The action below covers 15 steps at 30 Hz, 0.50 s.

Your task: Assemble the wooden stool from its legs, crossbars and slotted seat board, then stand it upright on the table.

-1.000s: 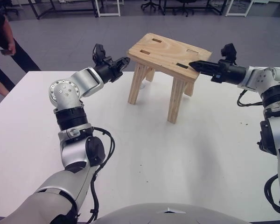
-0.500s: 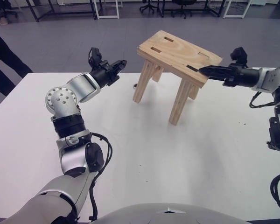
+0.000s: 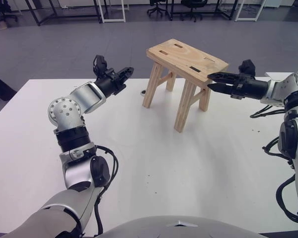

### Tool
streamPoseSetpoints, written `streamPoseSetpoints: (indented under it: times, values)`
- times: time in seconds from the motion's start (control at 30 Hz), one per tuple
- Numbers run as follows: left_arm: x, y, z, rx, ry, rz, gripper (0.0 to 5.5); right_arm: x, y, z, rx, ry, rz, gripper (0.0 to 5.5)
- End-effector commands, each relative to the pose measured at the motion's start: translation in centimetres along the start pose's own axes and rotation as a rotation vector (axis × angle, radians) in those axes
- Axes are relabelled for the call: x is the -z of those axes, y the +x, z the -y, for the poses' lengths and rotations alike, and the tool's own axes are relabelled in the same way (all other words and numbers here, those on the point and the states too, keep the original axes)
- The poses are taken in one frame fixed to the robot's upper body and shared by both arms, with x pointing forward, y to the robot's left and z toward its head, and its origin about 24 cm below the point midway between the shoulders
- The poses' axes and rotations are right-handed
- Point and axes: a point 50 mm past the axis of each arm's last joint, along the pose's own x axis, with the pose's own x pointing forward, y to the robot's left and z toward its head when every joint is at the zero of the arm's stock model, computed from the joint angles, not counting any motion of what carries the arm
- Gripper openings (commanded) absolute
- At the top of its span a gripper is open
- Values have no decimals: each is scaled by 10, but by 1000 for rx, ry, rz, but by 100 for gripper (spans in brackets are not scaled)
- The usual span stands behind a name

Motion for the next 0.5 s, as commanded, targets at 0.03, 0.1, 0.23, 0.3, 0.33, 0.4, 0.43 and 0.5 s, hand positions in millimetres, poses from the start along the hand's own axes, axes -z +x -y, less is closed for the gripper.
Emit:
streamPoseSetpoints:
  times: [0.03,0.1,0.23,0.3,0.33,0.4,0.43,0.5]
  values:
    - [0,-7,-4,-20,6,7,0,8,-42,18,156,2,43,399]
    - [-2,-10,-7,-30,9,15,0,-15,-57,-5,93,-85,165,399]
    - [-2,-11,-10,-43,20,18,0,-47,-73,-48,-45,-202,351,399]
    - [-1,-12,-11,-48,19,19,0,-51,-69,-55,-71,-219,366,399]
    - [-1,-12,-12,-49,17,18,0,-52,-66,-57,-86,-229,367,399]
    - [-3,-12,-11,-49,20,23,0,-59,-59,-69,-116,-279,390,399]
    - [-6,-12,-10,-45,25,32,0,-64,-56,-80,-141,-311,414,399]
    - [-16,-12,1,-11,63,79,0,-68,-39,-118,-229,-476,448,399]
